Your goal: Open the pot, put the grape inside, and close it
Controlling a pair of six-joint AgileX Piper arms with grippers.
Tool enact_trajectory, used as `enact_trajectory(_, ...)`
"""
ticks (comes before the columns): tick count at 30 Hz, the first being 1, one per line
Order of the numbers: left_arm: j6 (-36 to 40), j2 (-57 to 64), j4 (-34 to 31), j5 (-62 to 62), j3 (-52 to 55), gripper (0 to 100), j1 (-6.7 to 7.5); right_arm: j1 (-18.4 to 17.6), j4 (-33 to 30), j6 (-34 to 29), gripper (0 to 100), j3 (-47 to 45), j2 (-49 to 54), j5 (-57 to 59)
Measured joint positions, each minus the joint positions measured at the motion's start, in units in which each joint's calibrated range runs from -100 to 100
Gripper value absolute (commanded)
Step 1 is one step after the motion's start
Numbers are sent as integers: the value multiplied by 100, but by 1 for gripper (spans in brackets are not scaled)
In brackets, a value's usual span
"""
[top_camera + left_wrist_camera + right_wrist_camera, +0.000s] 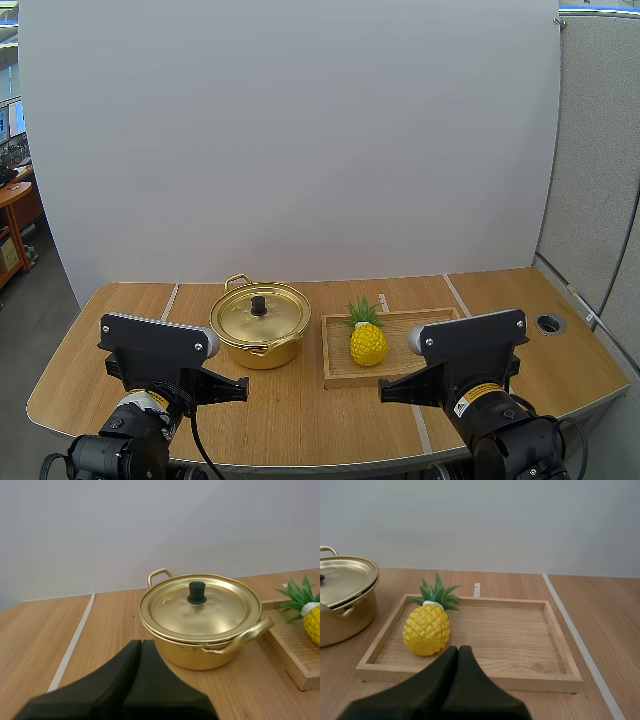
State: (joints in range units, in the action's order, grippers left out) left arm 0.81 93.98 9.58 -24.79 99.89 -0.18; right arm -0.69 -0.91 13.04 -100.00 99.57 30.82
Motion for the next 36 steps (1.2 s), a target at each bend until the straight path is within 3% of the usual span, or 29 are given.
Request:
enact_trajectory(10,339,0,0,-49,0,0,-85,29,12,0,0,0,0,34)
enact_trajectory(36,460,94,0,-47,11,0,-85,29,12,0,0,0,0,50)
